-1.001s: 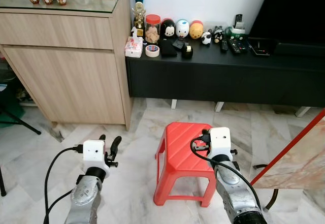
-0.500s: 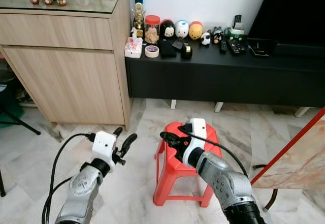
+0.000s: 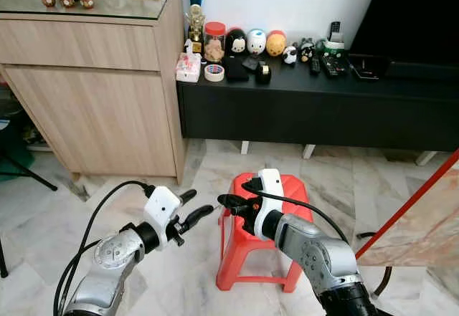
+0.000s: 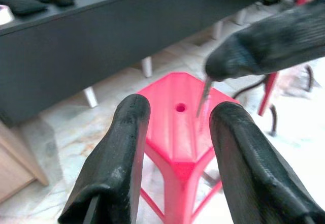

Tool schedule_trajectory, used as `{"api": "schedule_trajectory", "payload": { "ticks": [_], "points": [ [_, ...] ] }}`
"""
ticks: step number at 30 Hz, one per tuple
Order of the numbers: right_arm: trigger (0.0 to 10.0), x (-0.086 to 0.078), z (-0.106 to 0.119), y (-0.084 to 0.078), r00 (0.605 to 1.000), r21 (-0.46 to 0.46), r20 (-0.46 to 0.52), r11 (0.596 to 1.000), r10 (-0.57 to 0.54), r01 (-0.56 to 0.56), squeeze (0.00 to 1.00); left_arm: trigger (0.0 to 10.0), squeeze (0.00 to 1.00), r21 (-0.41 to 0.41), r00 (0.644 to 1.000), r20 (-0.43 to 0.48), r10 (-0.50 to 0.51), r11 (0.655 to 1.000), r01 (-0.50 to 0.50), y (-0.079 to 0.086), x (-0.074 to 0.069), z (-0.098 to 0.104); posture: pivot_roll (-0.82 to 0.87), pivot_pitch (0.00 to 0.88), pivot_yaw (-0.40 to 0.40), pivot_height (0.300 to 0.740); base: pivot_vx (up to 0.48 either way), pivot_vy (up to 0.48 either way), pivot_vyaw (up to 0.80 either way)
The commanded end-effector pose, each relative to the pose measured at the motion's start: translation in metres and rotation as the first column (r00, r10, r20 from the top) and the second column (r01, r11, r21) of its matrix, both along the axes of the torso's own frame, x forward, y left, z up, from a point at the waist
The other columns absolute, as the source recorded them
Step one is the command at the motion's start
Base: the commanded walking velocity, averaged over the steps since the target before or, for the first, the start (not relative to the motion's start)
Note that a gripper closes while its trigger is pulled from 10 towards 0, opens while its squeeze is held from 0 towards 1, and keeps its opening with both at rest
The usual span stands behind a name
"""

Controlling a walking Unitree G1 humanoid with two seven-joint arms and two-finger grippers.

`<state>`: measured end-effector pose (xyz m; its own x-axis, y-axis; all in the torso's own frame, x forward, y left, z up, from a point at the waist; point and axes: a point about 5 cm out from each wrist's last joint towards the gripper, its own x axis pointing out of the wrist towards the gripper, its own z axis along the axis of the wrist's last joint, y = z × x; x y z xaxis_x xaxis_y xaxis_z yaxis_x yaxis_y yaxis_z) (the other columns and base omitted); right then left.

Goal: Hang keys on a hook

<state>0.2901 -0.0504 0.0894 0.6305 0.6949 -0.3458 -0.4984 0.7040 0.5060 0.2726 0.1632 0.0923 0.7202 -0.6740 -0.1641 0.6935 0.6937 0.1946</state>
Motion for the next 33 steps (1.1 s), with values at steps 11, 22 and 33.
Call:
{"api": "schedule_trajectory", "payload": {
  "ticks": [11, 22, 33],
  "points": [
    [10.0, 0.003, 0.011, 0.006, 1.0, 0.03, 0.022, 0.999, -0.018, 0.017, 0.0, 10.0, 0.0, 0.018, 0.997, -0.057, -0.044, 0.999, 0.045, -0.003, -0.005, -0.002, 0.09, 0.004, -0.113, 0.74, 0.0, 0.0, 0.0],
    [10.0, 0.001, 0.018, 0.014, 1.0, 0.068, 0.02, 0.997, -0.02, 0.019, 0.0, 10.0, 0.0, -0.078, 0.995, -0.07, 0.067, 0.994, -0.072, 0.003, 0.004, 0.002, 0.09, 0.011, -0.114, 0.74, 0.0, 0.0, 0.0],
    [10.0, 0.001, 0.026, 0.02, 0.999, 0.1, 0.024, 0.994, -0.042, 0.039, 0.0, 10.0, 0.0, -0.049, 0.992, -0.122, 0.029, 0.998, -0.035, 0.004, -0.001, -0.005, 0.09, 0.022, -0.111, 0.74, 0.0, 0.0, 0.0]
  ]
}}
